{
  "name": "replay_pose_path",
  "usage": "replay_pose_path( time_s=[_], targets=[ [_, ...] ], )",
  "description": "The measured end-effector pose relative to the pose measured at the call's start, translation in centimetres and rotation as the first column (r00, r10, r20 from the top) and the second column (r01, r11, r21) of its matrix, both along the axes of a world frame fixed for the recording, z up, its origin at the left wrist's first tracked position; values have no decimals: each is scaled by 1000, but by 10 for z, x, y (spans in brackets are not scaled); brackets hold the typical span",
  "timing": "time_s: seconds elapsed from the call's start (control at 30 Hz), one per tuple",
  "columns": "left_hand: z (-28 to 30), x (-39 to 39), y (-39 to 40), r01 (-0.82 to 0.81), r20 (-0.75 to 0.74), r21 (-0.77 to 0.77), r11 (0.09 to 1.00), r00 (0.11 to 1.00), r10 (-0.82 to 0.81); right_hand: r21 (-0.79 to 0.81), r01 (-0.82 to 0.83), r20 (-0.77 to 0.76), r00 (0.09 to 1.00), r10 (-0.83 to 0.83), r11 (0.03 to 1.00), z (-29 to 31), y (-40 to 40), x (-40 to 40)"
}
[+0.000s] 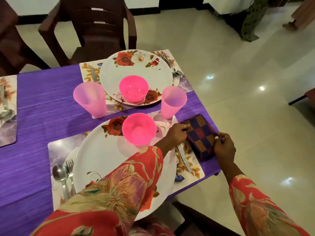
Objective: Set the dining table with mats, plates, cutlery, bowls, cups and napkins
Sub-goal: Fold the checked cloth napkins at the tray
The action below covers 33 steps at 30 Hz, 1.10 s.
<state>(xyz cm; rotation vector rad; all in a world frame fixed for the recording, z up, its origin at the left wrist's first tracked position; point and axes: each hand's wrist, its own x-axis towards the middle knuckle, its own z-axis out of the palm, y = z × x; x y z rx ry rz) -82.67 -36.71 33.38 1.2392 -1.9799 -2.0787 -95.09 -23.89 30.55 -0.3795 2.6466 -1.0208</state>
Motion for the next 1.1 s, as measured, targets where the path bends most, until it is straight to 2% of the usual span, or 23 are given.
replay_pose_path(
  time_s=[0.1, 0.2, 0.33, 0.47, 0.6, 0.77, 0.9, 1.0, 1.1],
  targets=[
    [-3, -3, 1, 142, 171, -191, 971, 979, -110, 175, -50, -116, 991, 71, 983, -6, -1, -1],
    [-6, -6, -1, 209, 263, -243, 947, 954, -143, 319, 0, -122, 992, 41, 948, -4, -3, 7],
    [4, -4, -1, 337, 297, -235, 912, 918, -262, 382, -25, -170, 981, 97, 924, -3, -3, 16],
    [11, 1, 4, 366, 288, -215, 906, 910, -299, 353, -204, -314, 894, 321, 913, -7, 0, 33],
    [25, 11, 12, 298, 223, -214, 930, 942, -250, 486, -340, -251, 828, 501, 805, -21, 3, 43],
    [47, 40, 14, 108, 5, -163, 981, 994, -109, 529, -346, -256, 805, 534, 775, -20, 5, 43],
    [51, 74, 15, -16, -49, -234, 972, 999, 4, 396, -336, -382, 786, 486, 855, -10, -2, 55],
    [49, 106, 14, -123, -86, -341, 932, 991, 100, 309, -396, -501, 705, 502, 865, -1, -15, 80],
    [48, 148, 13, -198, -126, -478, 856, 980, 156, 150, -497, -625, 622, 472, 854, 10, -39, 125]
  ],
)
